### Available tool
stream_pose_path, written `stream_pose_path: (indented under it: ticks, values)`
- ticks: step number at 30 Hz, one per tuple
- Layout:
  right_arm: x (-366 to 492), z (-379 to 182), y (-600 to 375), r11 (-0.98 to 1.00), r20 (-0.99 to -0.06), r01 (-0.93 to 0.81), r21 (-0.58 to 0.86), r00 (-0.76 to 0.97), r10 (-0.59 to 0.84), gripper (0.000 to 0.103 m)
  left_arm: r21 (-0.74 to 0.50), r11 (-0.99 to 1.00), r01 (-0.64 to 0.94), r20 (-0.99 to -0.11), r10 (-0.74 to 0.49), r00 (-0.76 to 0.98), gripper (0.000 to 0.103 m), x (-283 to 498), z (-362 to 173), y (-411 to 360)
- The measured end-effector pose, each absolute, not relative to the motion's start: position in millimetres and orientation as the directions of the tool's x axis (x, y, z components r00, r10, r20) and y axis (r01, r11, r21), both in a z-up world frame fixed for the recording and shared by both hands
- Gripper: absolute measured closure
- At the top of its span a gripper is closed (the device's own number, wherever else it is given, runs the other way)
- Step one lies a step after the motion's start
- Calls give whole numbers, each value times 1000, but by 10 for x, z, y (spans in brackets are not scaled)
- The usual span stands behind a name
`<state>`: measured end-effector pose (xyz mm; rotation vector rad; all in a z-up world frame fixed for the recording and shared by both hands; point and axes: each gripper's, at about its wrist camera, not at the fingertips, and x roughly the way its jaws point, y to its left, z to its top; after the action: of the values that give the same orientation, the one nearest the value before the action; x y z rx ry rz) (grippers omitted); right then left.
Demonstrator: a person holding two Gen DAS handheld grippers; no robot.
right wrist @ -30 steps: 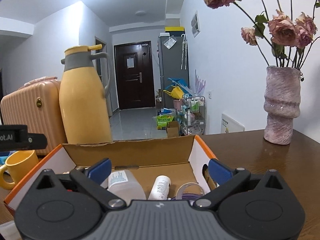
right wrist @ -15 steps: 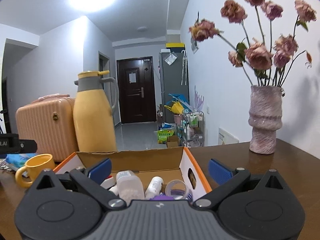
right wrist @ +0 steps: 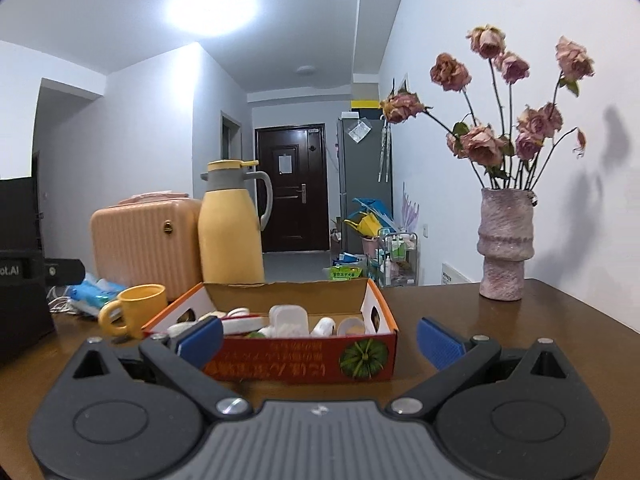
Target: Organize rigid objects
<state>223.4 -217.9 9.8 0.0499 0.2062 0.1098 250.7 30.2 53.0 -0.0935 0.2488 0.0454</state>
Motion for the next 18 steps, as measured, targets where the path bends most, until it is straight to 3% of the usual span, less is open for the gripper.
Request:
stream_pose_path:
  ticks: [18]
  values:
    - [842,-117,-2137,995,-229,-99,21,968,101,0,1,998,-64,-269,62,961,0,1051,230,311]
